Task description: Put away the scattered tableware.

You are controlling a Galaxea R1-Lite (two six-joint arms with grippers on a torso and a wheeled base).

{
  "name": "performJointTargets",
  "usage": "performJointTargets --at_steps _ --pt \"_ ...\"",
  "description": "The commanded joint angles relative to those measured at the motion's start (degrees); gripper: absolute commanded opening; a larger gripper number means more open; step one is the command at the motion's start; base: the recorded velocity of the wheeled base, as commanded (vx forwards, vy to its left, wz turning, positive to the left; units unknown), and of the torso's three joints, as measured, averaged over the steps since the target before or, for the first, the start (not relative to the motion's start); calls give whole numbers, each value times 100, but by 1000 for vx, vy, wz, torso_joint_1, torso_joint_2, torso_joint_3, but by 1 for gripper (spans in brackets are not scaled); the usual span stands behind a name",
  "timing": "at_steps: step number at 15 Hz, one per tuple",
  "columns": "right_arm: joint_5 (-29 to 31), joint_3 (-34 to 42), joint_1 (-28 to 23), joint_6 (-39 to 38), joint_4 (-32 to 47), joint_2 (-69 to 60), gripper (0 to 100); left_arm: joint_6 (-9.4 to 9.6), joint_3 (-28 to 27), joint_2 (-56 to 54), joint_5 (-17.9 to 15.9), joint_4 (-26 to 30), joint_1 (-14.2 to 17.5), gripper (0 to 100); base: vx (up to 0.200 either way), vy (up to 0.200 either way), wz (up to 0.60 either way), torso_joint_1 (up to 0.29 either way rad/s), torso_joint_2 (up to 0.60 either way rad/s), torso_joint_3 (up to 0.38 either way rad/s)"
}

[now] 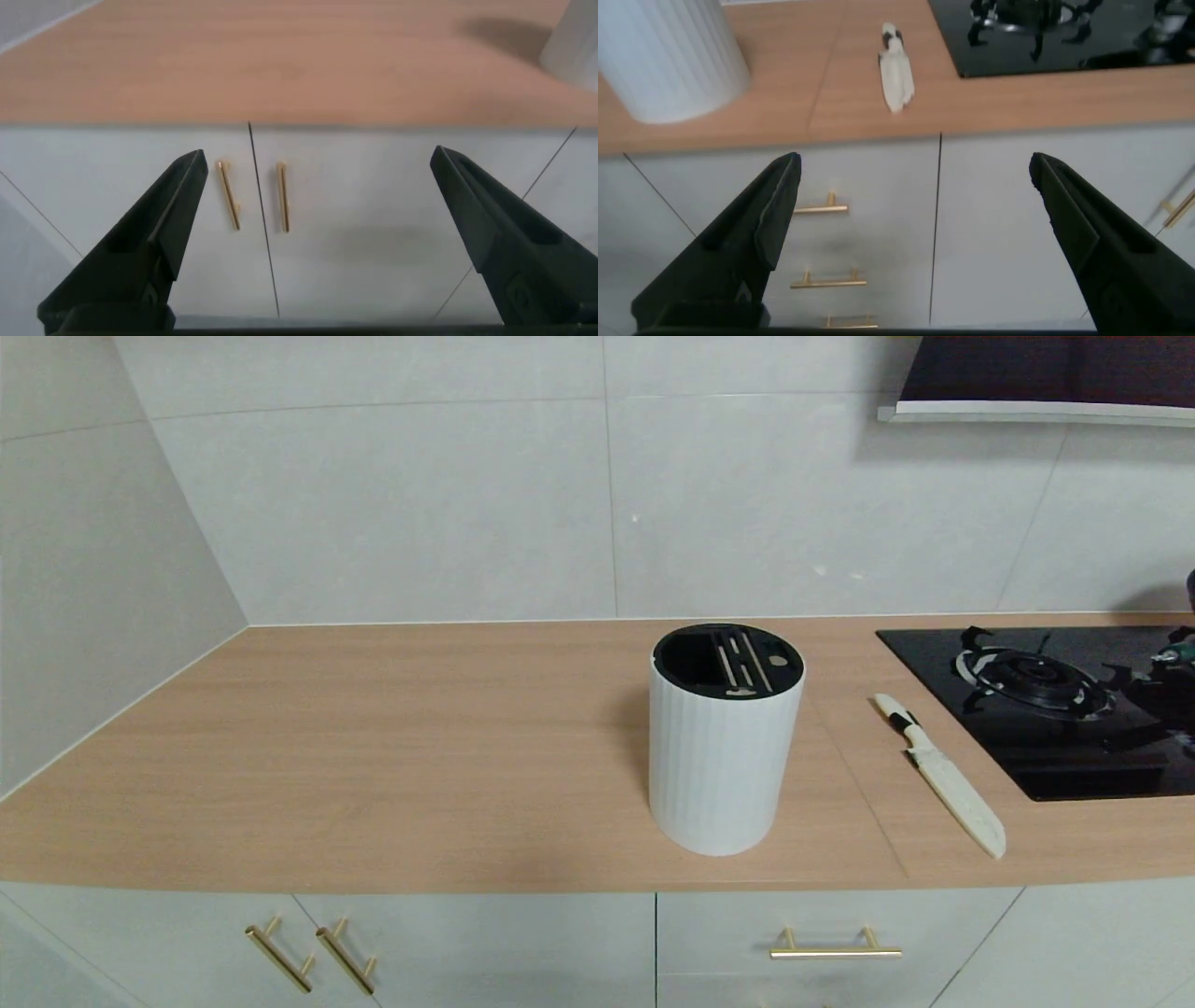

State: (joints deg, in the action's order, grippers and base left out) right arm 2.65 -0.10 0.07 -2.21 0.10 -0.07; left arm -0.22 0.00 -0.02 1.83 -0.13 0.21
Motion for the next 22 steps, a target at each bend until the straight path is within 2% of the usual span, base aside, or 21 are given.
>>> performJointTargets --at_steps 1,8,15,20,22 --pt "-1 1 1 1 -1 7 100 -4 0 2 2 -4 6 100 0 0 0 256 -549 -295" --pt "-1 1 1 1 -1 7 100 -4 0 2 2 -4 6 100 0 0 0 270 -574 -310" --pt "-1 1 1 -8 -1 7 100 -4 0 2 2 -4 6 100 0 0 0 191 -394 -207" --pt "-1 1 1 1 8 7 100 -4 0 2 2 -4 -3 100 0 0 0 12 -26 -10" --pt "-10 1 1 247 8 7 100 -4 0 2 2 -4 6 100 0 0 0 0 0 0"
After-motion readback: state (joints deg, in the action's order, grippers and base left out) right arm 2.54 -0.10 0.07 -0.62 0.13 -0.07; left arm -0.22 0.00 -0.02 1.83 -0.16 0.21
